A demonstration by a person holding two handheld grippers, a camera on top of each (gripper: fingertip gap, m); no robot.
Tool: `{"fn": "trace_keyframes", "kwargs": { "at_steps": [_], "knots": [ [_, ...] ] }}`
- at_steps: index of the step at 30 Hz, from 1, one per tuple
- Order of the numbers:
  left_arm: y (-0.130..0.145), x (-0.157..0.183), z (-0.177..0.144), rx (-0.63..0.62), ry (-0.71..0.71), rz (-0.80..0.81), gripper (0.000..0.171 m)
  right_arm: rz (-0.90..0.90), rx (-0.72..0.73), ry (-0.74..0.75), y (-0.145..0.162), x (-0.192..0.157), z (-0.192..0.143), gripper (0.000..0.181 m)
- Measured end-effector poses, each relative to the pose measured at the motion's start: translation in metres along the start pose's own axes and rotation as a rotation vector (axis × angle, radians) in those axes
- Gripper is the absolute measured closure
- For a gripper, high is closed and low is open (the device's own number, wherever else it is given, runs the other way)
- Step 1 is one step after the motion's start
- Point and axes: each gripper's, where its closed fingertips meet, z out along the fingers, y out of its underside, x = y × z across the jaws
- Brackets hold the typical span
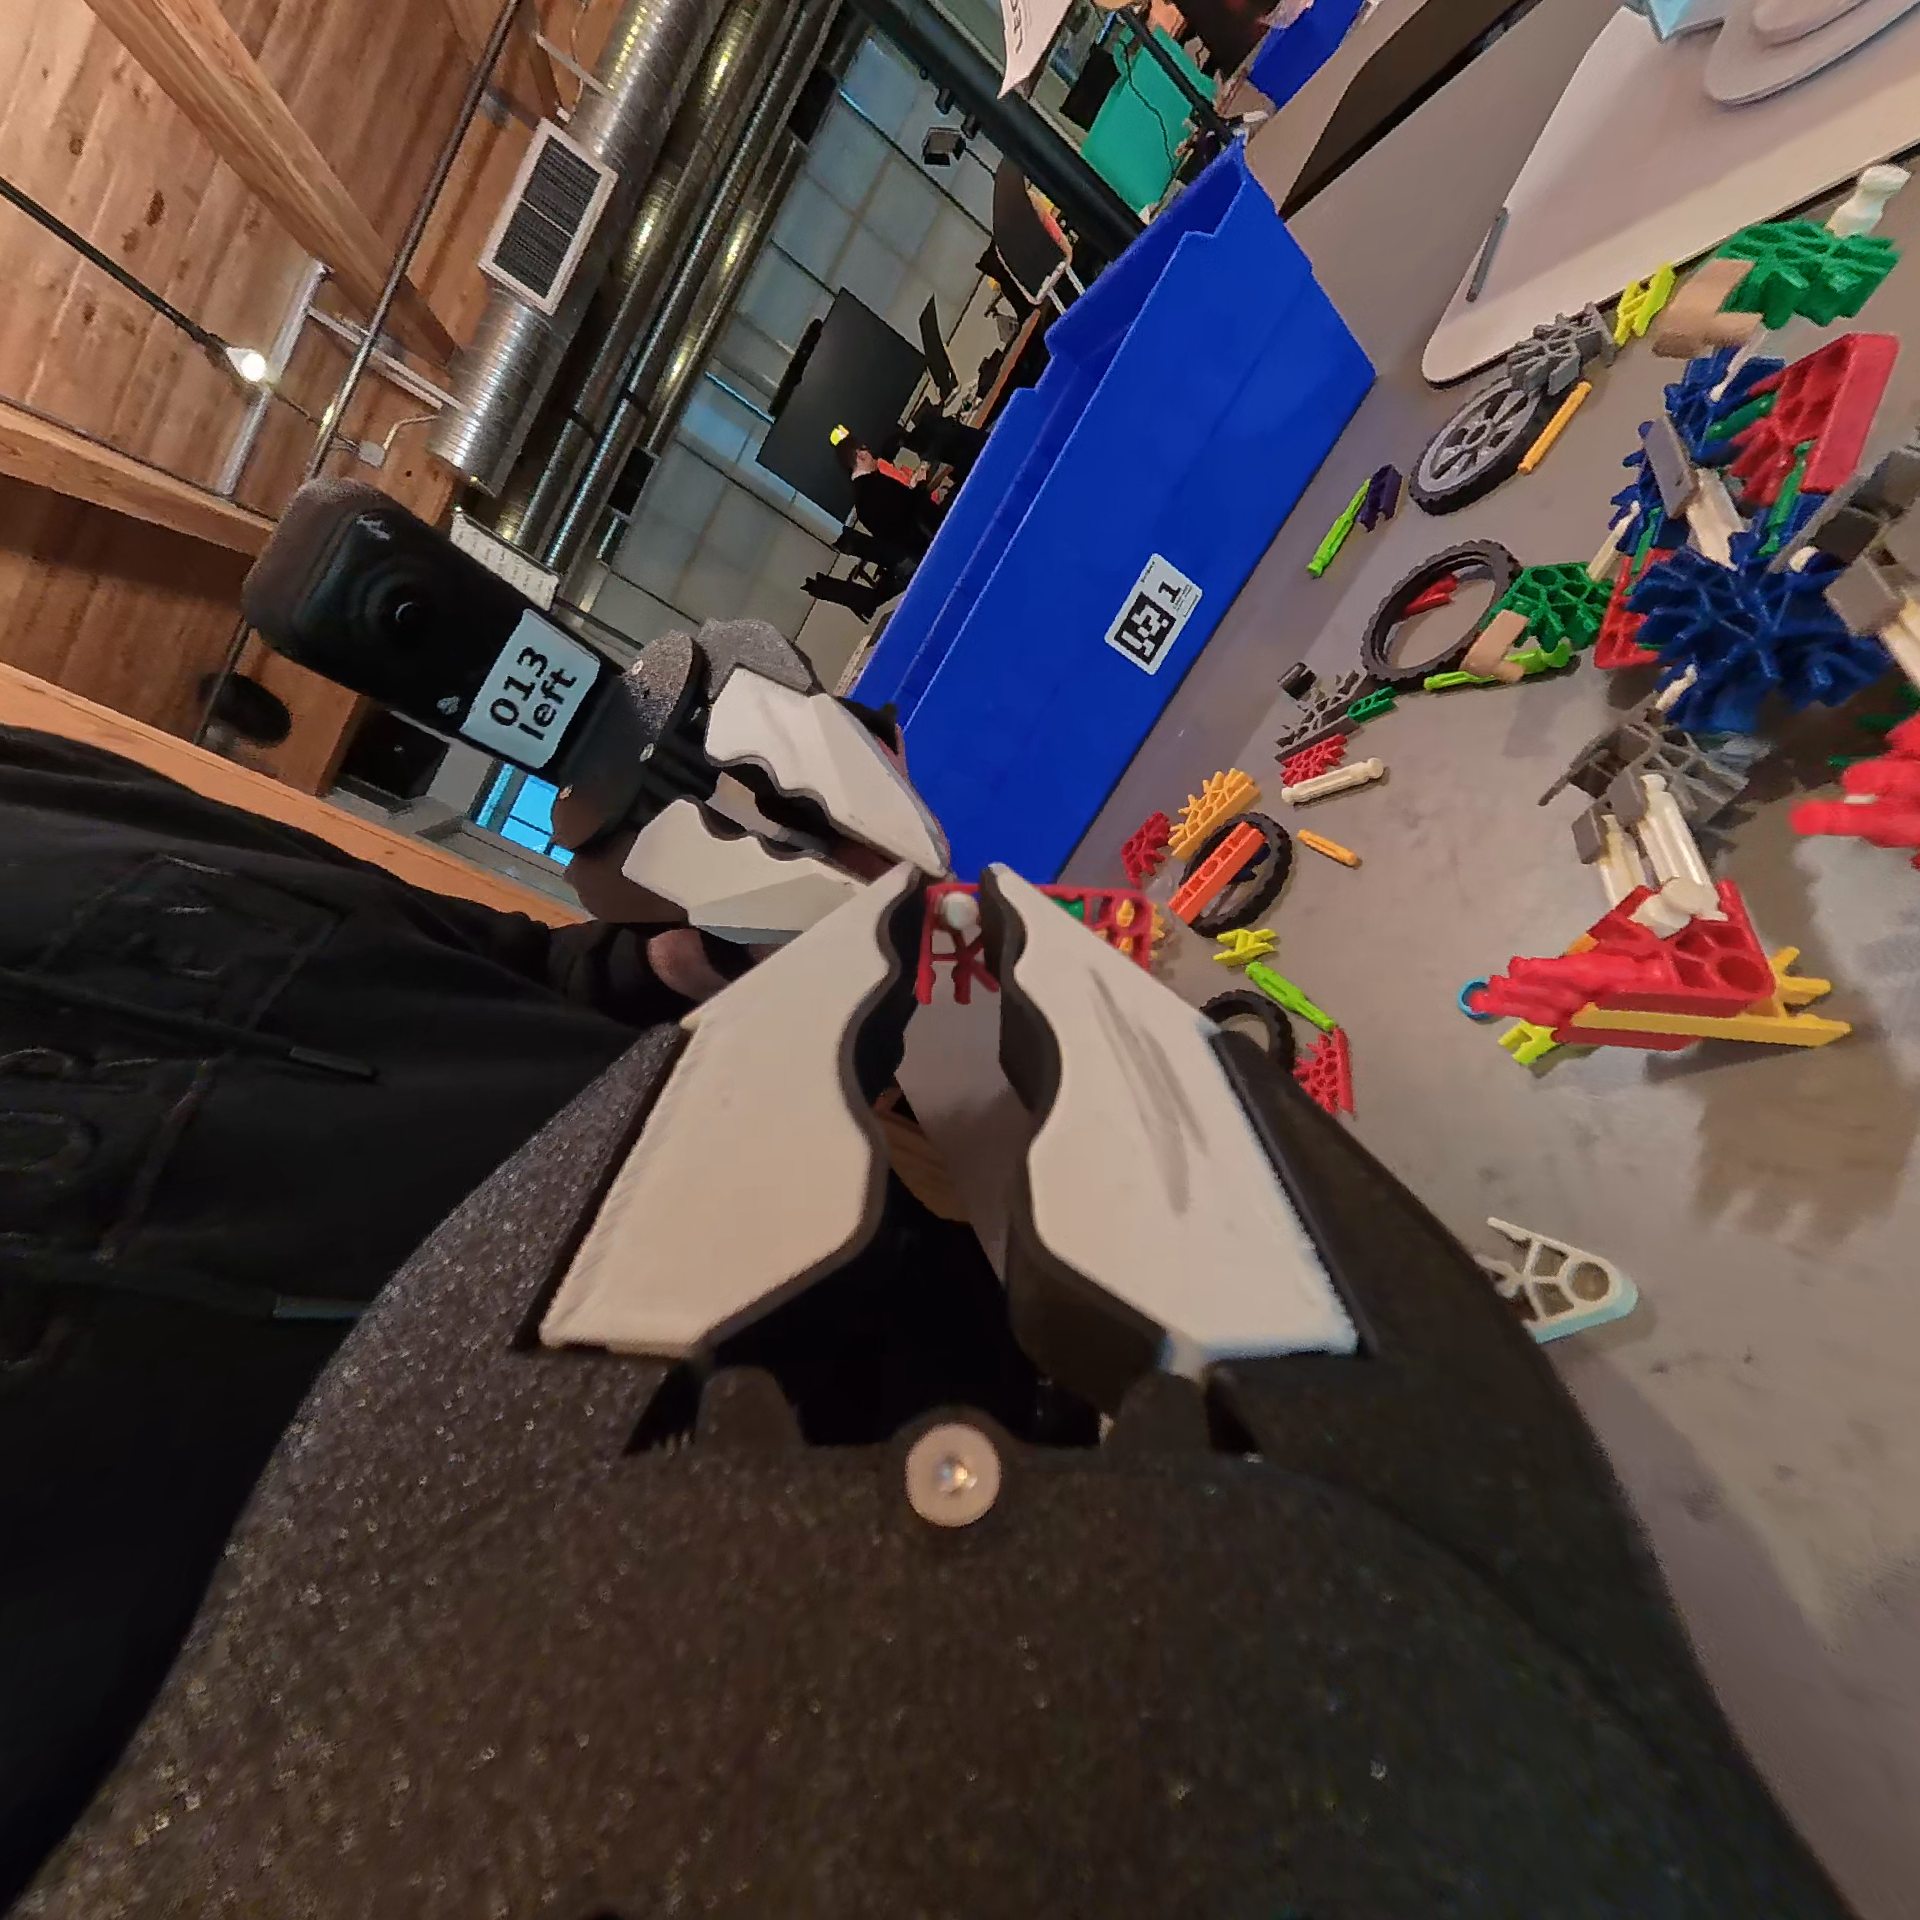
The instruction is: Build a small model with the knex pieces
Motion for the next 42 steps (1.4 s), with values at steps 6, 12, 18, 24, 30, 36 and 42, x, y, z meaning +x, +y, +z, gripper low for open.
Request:
{"fn": "trace_keyframes", "kwargs": {
  "at_steps": [6, 12, 18, 24, 30, 36, 42],
  "knots": [
    [0.001, -0.002, 0.001, -0.006, -0.004, 0.001, 0.17, -0.046, -0.012, 0.007, -0.005, 0.0, 0.002, 0.181],
    [-0.002, -0.007, 0.003, 0.007, -0.018, -0.004, 0.171, -0.05, -0.028, 0.024, -0.006, 0.004, 0.003, 0.179],
    [-0.001, -0.01, 0.006, 0.001, -0.023, -0.007, 0.171, -0.068, -0.05, 0.02, -0.007, 0.005, 0.004, 0.181],
    [-0.003, -0.014, 0.006, 0.017, -0.029, -0.017, 0.171, -0.065, -0.046, 0.022, -0.011, 0.006, 0.004, 0.181],
    [-0.003, -0.016, 0.005, 0.048, -0.021, -0.057, 0.171, -0.059, -0.037, 0.007, -0.016, 0.003, 0.004, 0.174],
    [0.008, 0.001, -0.004, 0.045, 0.013, -0.081, 0.171, -0.097, -0.034, 0.093, -0.018, 0.014, -0.007, 0.172],
    [0.039, 0.01, -0.013, -0.02, -0.008, -0.126, 0.171, -0.215, -0.172, 0.277, 0.005, 0.038, -0.009, 0.172]
  ]
}}
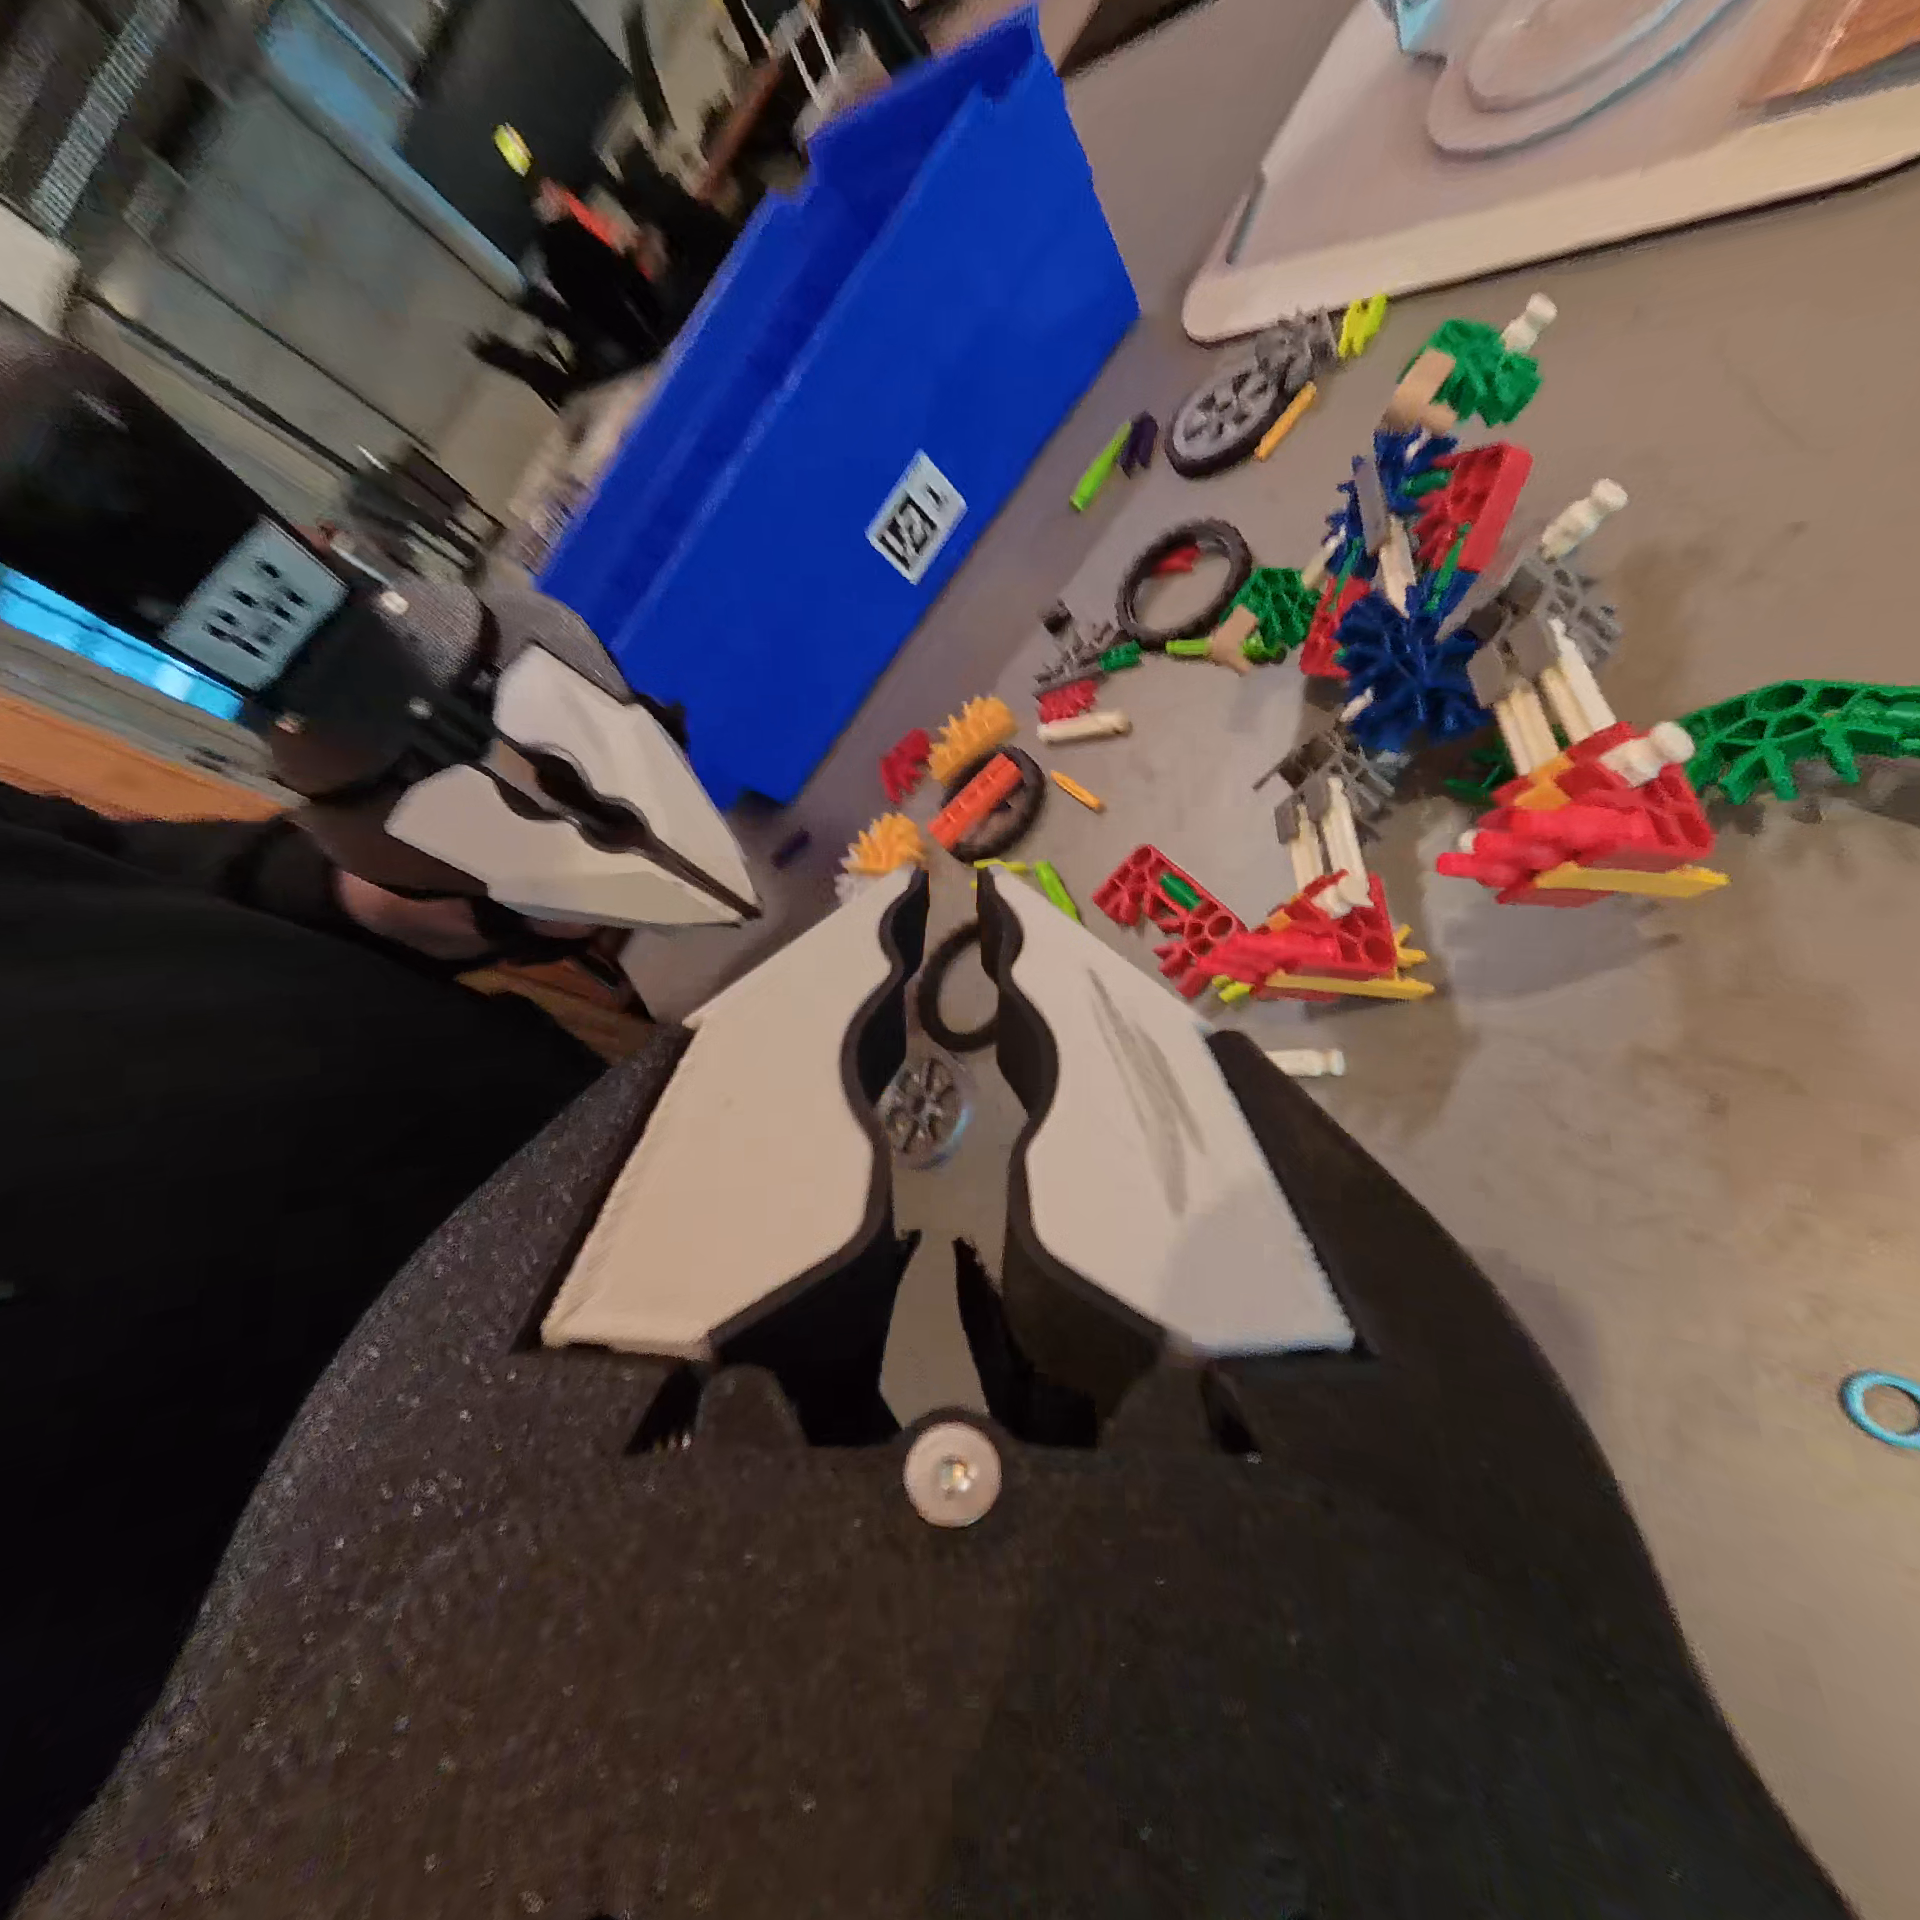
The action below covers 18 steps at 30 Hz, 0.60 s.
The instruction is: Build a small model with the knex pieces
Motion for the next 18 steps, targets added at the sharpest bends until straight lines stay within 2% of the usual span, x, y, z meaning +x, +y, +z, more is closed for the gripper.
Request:
{"fn": "trace_keyframes", "kwargs": {
  "at_steps": [4, 7, 11, 14, 18],
  "knots": [
    [0.013, 0.0, 0.002, -0.035, -0.014, -0.023, 0.171, -0.133, -0.154, 0.125, 0.026, 0.01, 0.017, 0.17],
    [0.026, -0.005, 0.003, -0.085, -0.055, 0.016, 0.171, -0.2, -0.219, 0.183, 0.04, 0.015, 0.024, 0.169],
    [0.044, -0.016, 0.003, -0.152, -0.12, 0.044, 0.171, -0.21, -0.2, 0.273, 0.038, 0.033, 0.005, 0.168],
    [0.051, -0.027, 0.001, -0.169, -0.157, 0.05, 0.171, -0.252, -0.252, 0.376, 0.044, 0.052, -0.011, 0.164],
    [0.056, -0.039, 0.006, -0.198, -0.181, 0.021, 0.165, -0.308, -0.317, 0.436, 0.053, 0.059, -0.007, 0.154]
  ]
}}
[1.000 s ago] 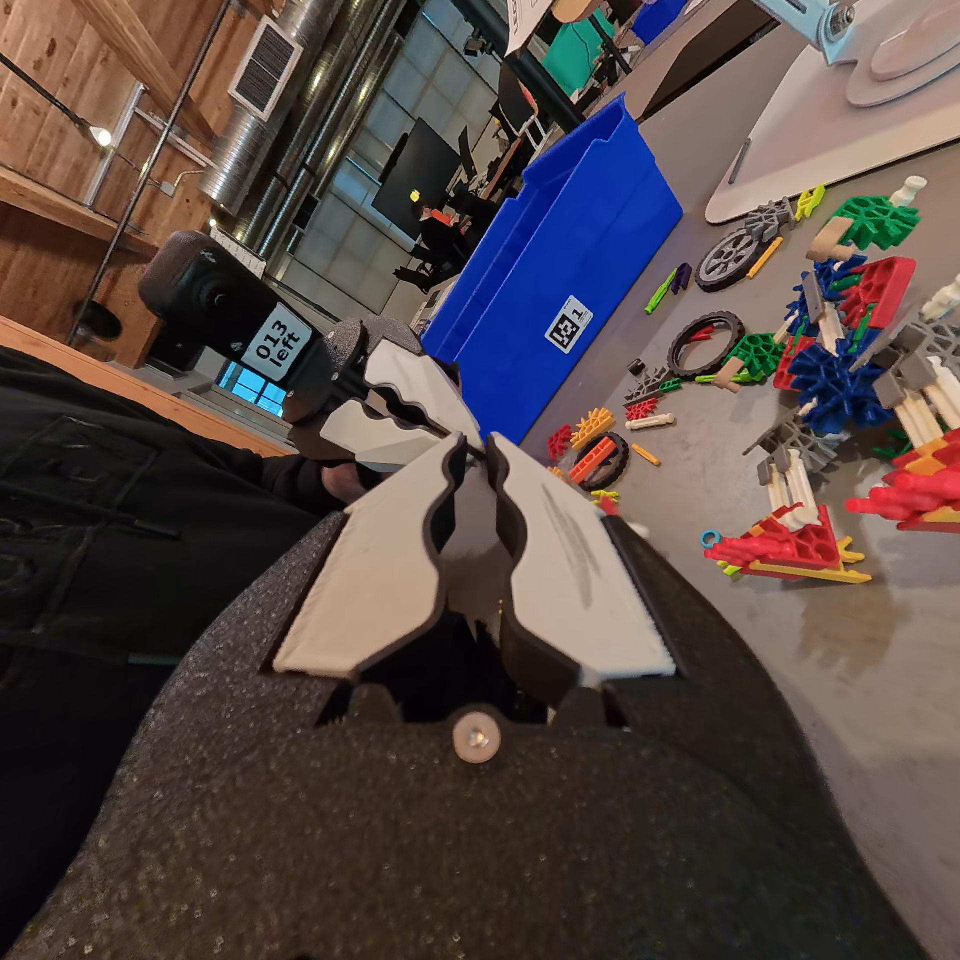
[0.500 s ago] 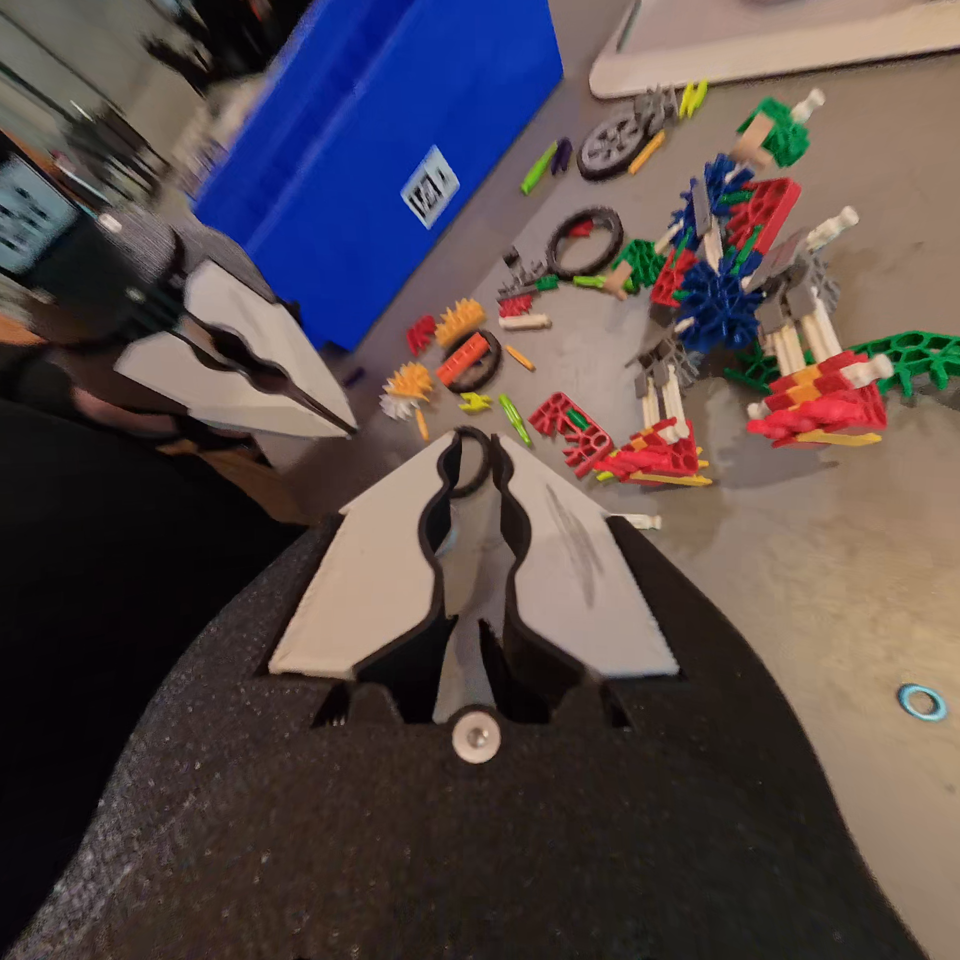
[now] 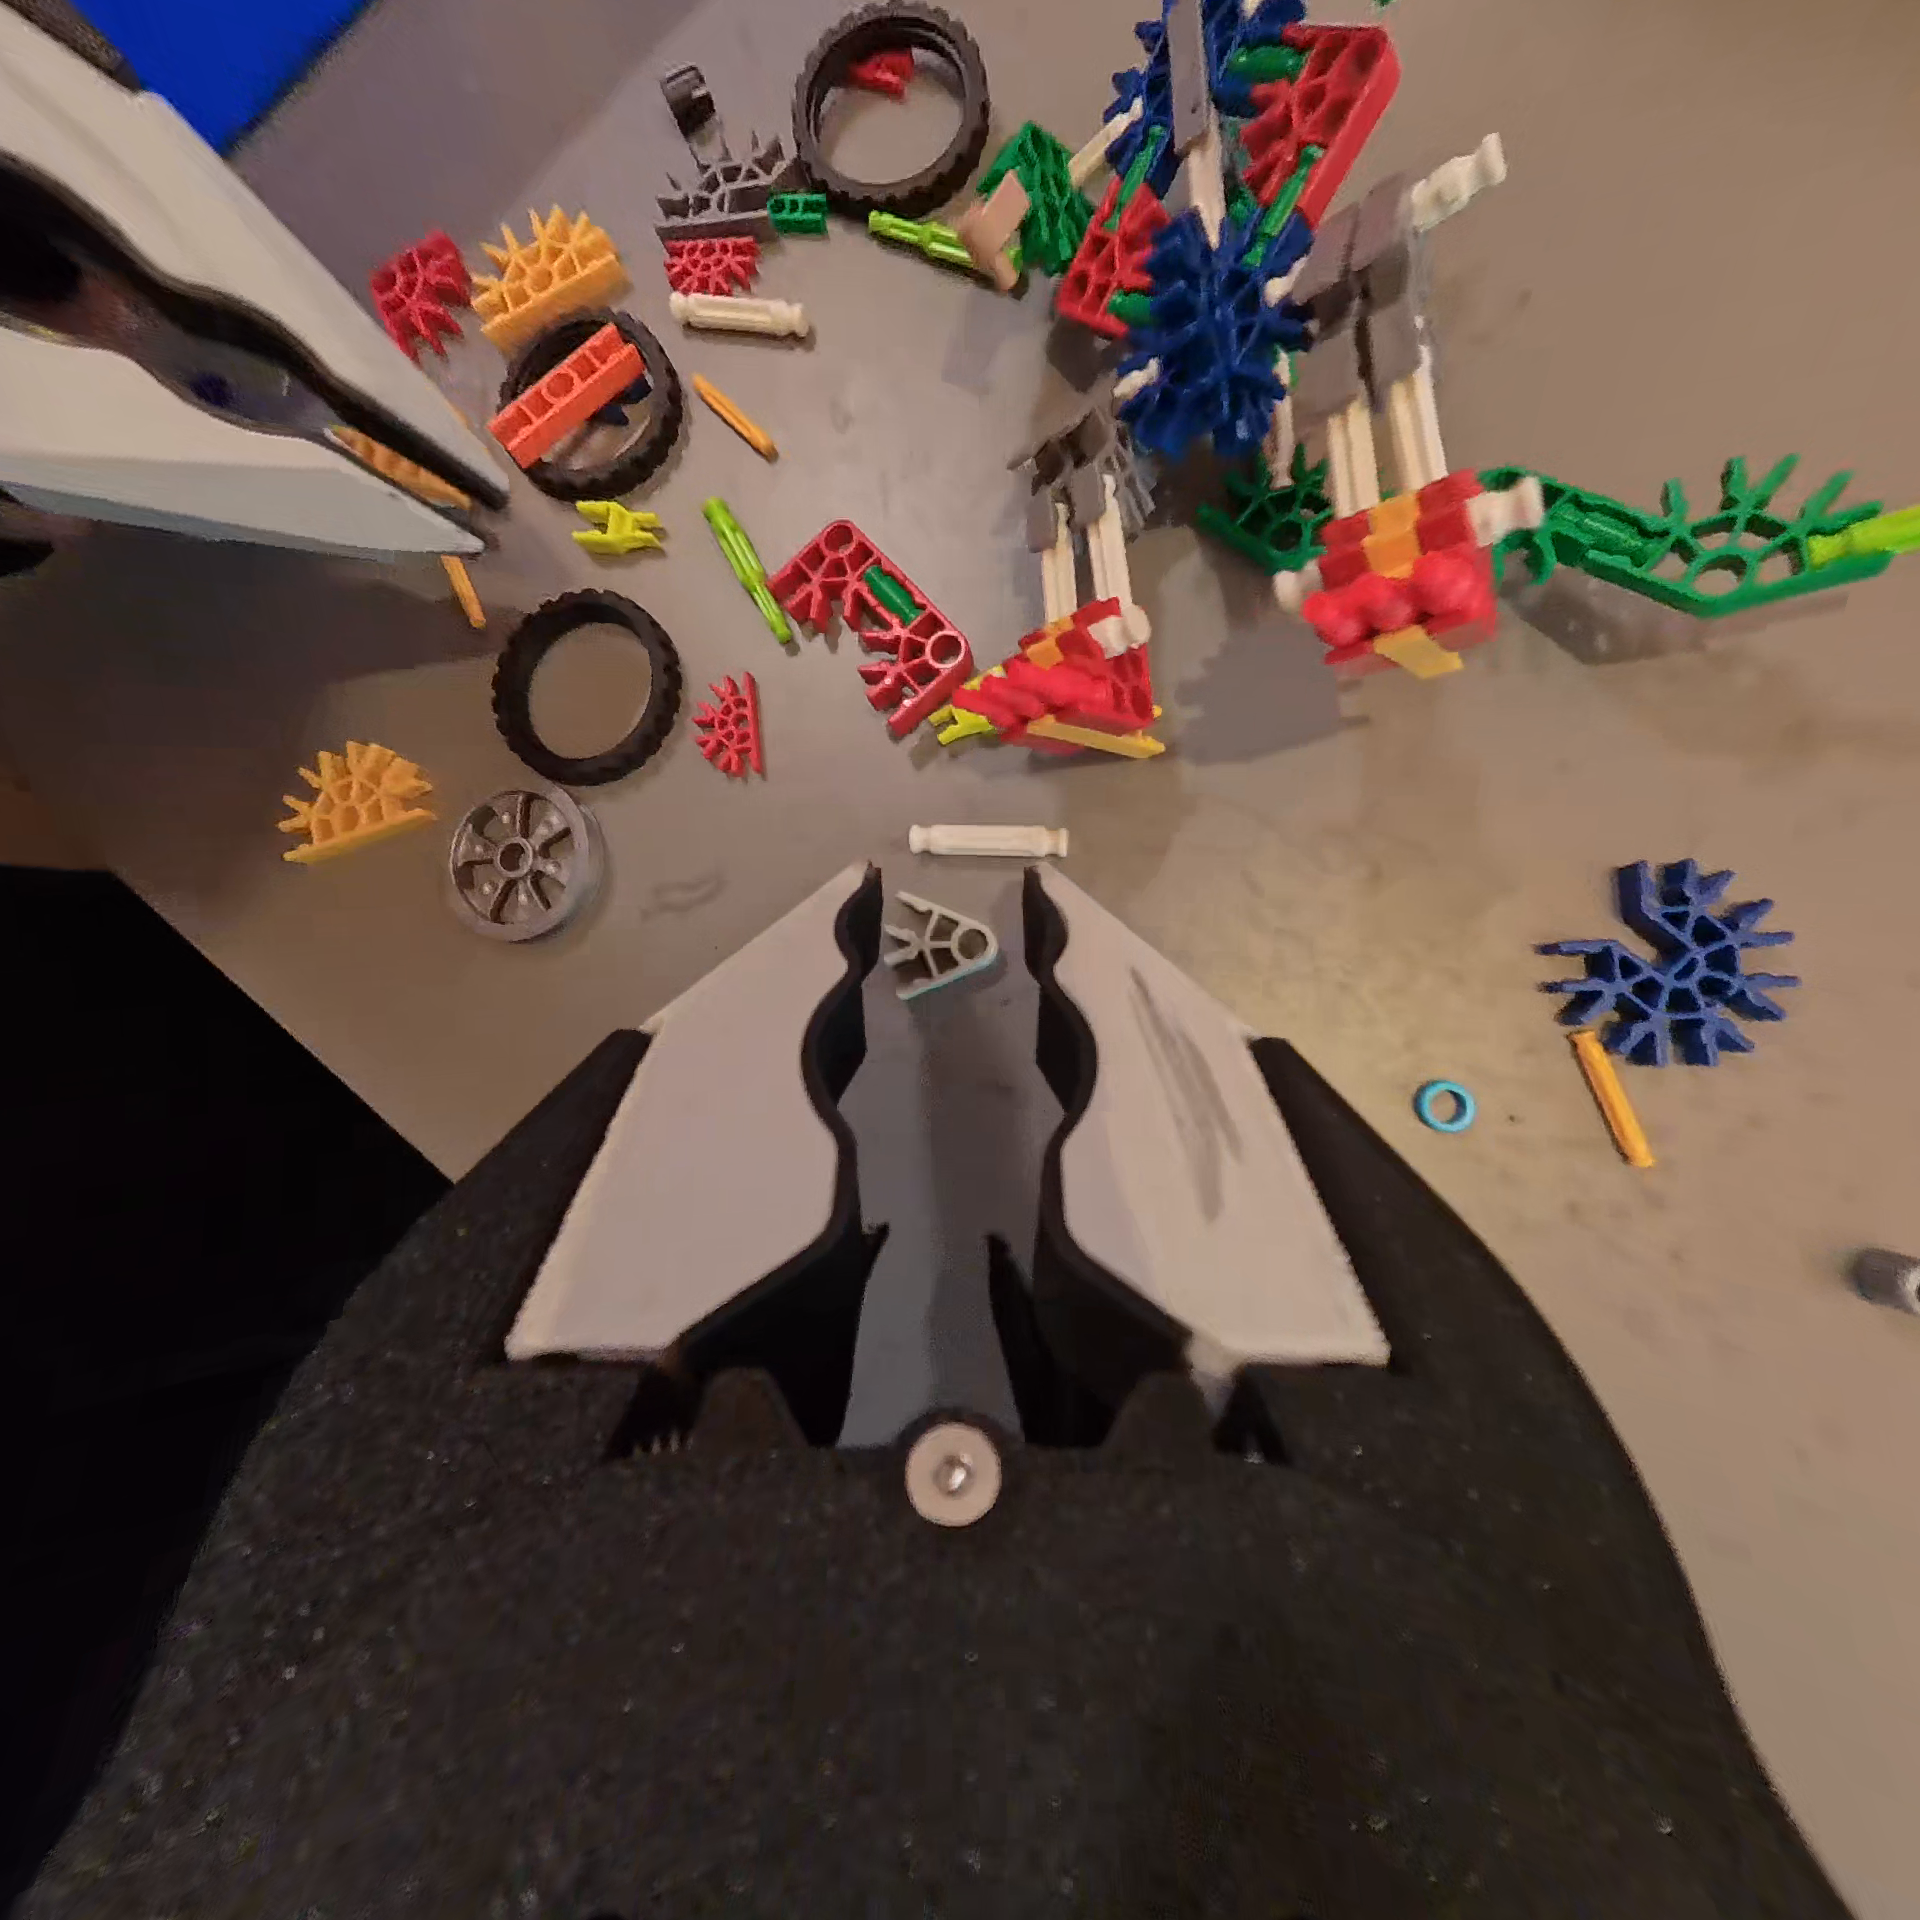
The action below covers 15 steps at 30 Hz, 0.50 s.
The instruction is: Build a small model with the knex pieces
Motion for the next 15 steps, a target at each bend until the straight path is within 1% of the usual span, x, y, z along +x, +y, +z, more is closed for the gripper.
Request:
{"fn": "trace_keyframes", "kwargs": {
  "at_steps": [3, 6, 8, 11, 13, 15],
  "knots": [
    [-0.007, -0.002, 0.006, 0.007, 0.006, -0.002, 0.162, -0.019, -0.003, 0.047, -0.003, -0.001, 0.008, 0.153],
    [-0.021, -0.003, 0.015, 0.026, 0.012, 0.021, 0.157, -0.037, -0.021, 0.11, 0.0, 0.005, 0.016, 0.142],
    [-0.027, -0.004, 0.025, 0.014, 0.011, 0.055, 0.155, -0.054, -0.043, 0.13, 0.003, 0.007, 0.019, 0.138],
    [-0.031, -0.01, 0.04, -0.011, 0.002, 0.089, 0.152, -0.078, -0.041, 0.14, 0.002, 0.009, 0.02, 0.142],
    [-0.027, -0.013, 0.05, -0.051, 0.017, 0.082, 0.147, -0.081, -0.036, 0.153, 0.001, 0.011, 0.018, 0.147],
    [-0.025, -0.014, 0.056, -0.071, 0.036, 0.077, 0.146, -0.093, -0.019, 0.141, -0.002, 0.008, 0.016, 0.151]
  ]
}}
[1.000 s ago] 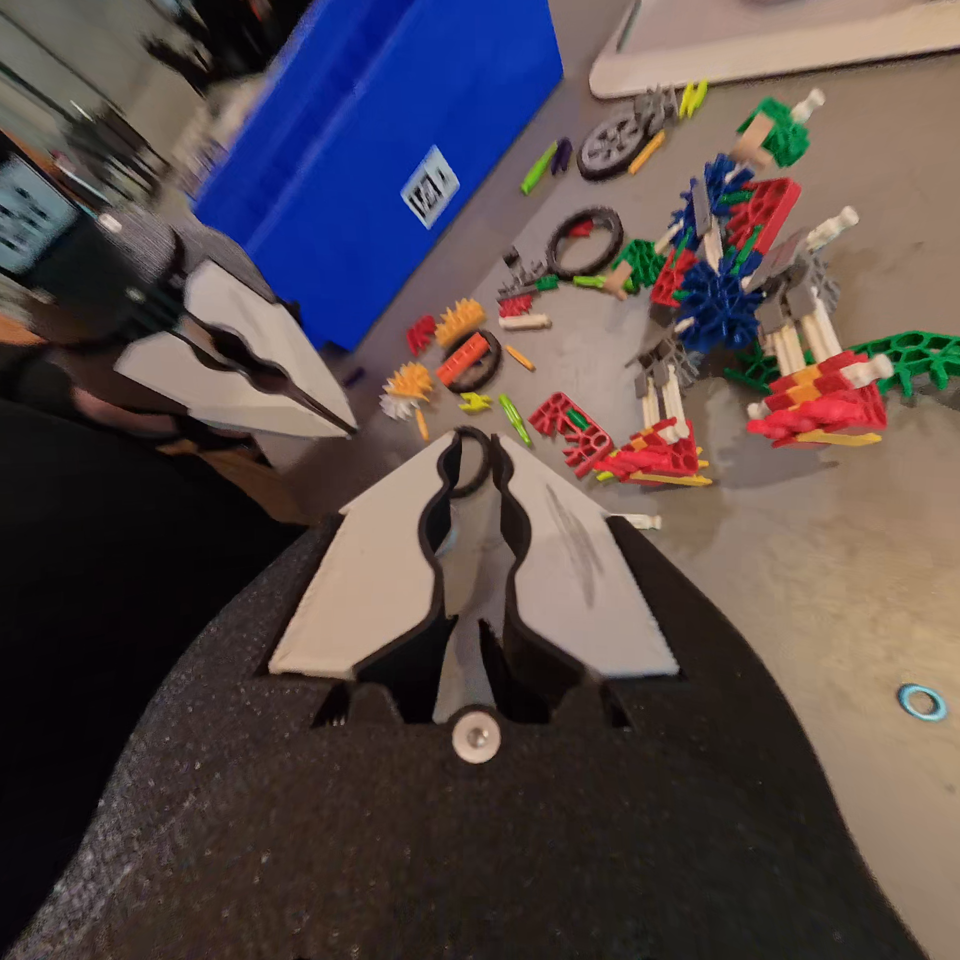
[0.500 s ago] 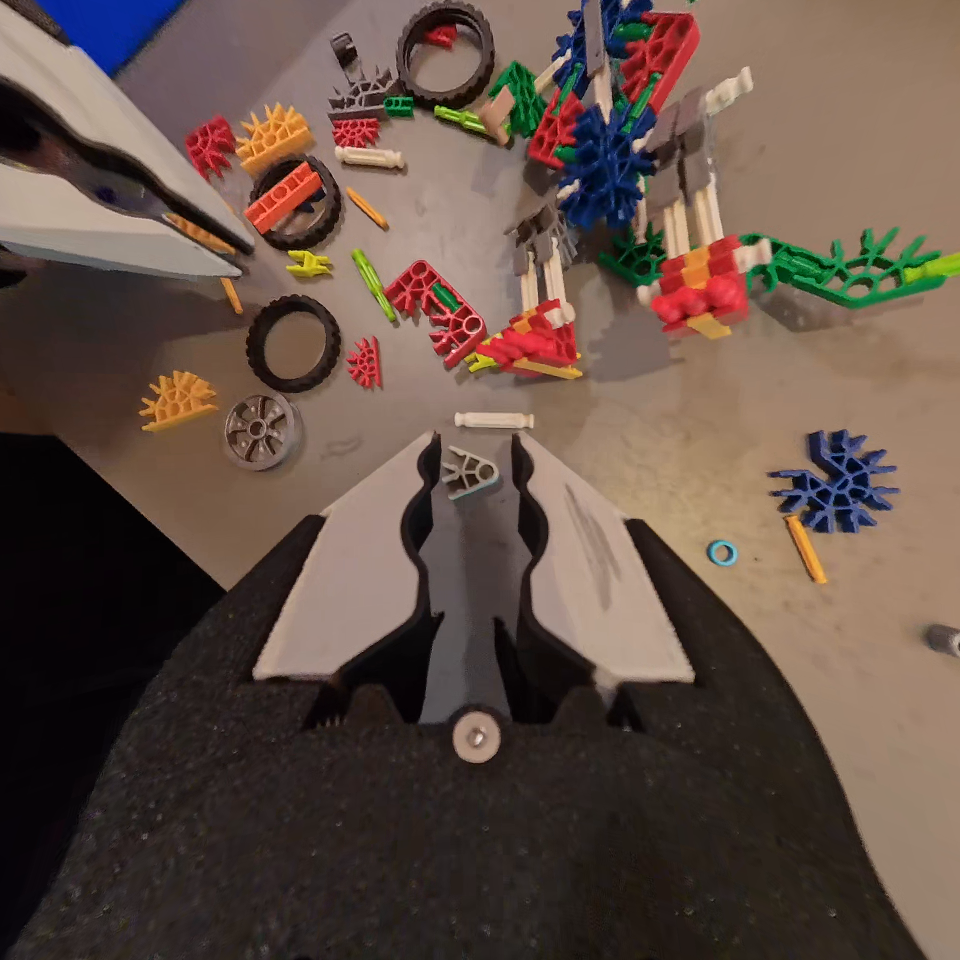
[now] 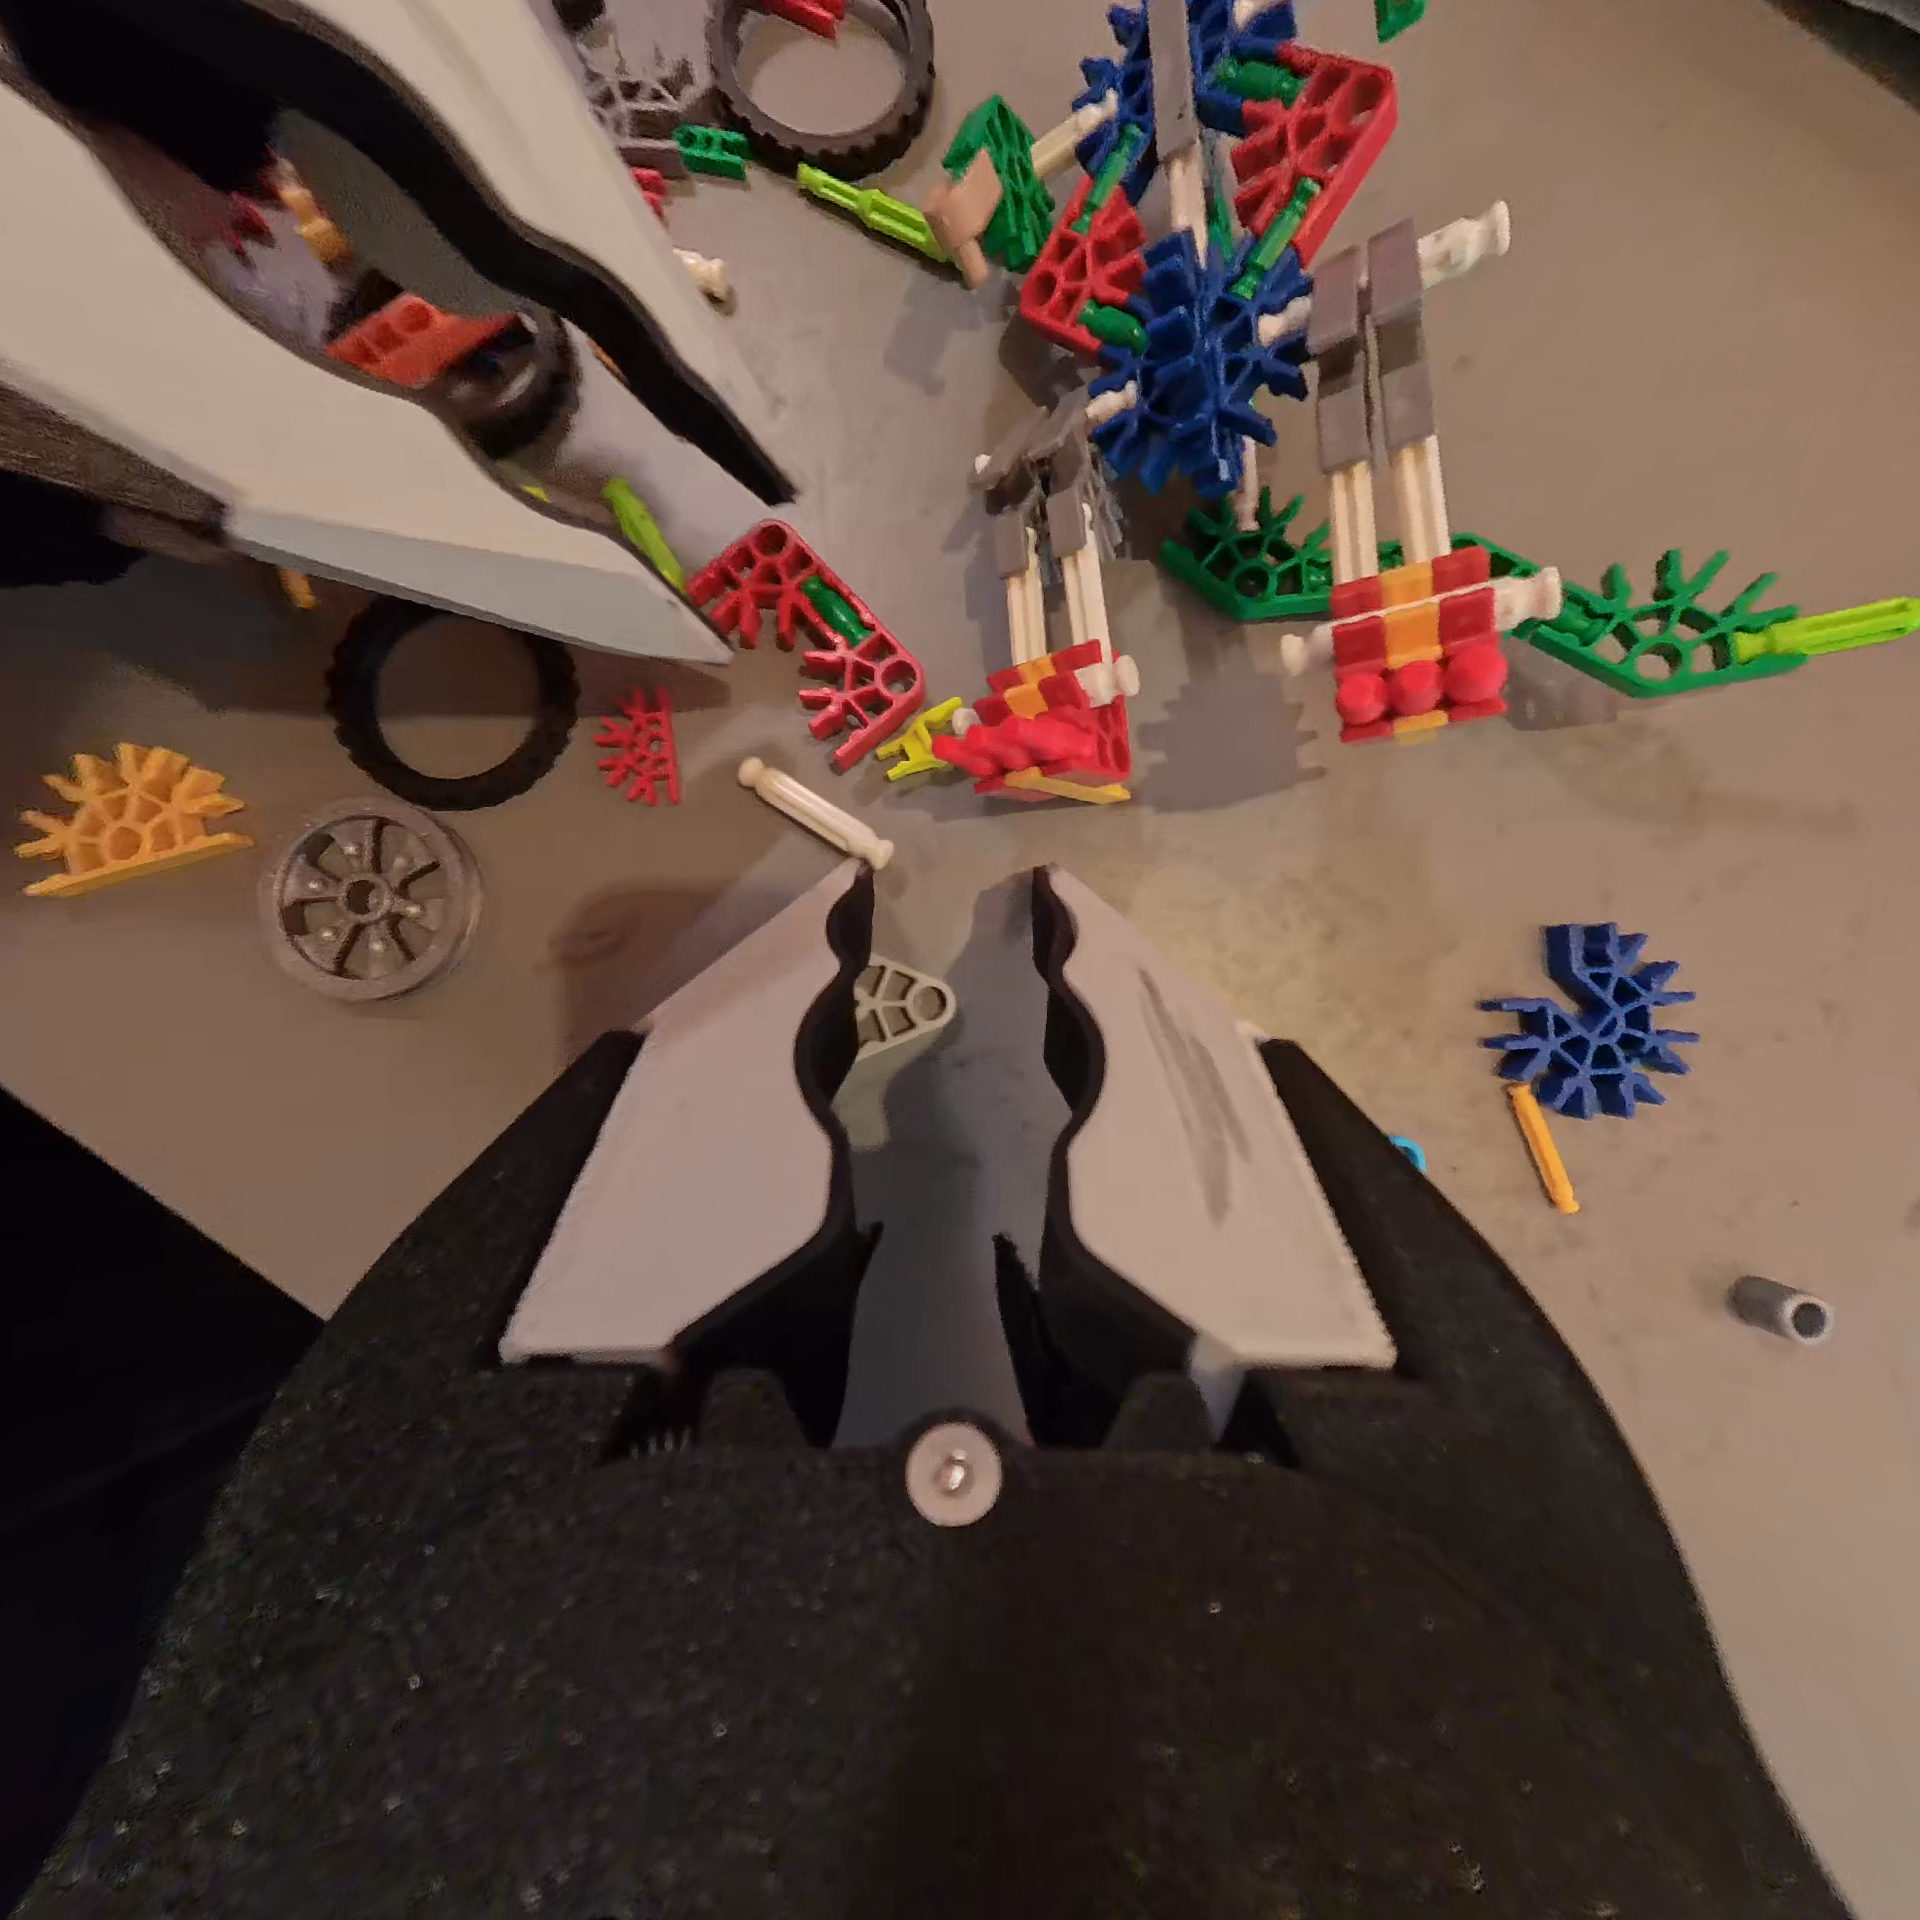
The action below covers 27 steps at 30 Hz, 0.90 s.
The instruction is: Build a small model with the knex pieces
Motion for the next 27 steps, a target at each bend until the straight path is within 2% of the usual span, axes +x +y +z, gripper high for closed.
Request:
{"fn": "trace_keyframes", "kwargs": {
  "at_steps": [6, 8, 11, 20, 27],
  "knots": [
    [0.004, -0.002, 0.007, -0.056, 0.024, 0.029, 0.145, -0.121, -0.005, -0.062, -0.003, -0.02, 0.007, 0.151],
    [0.008, -0.004, 0.01, -0.093, 0.027, 0.036, 0.145, -0.152, -0.005, -0.085, -0.004, -0.025, 0.009, 0.164],
    [0.011, -0.003, 0.013, -0.115, 0.043, 0.032, 0.15, -0.171, 0.0, -0.109, -0.003, -0.03, 0.008, 0.175],
    [0.016, -0.004, 0.007, -0.127, 0.066, 0.03, 0.151, -0.105, 0.036, -0.141, -0.015, -0.032, 0.002, 0.176],
    [0.018, -0.003, -0.001, -0.121, 0.038, 0.113, 0.151, -0.138, -0.001, -0.061, -0.019, -0.022, -0.001, 0.176]
  ]
}}
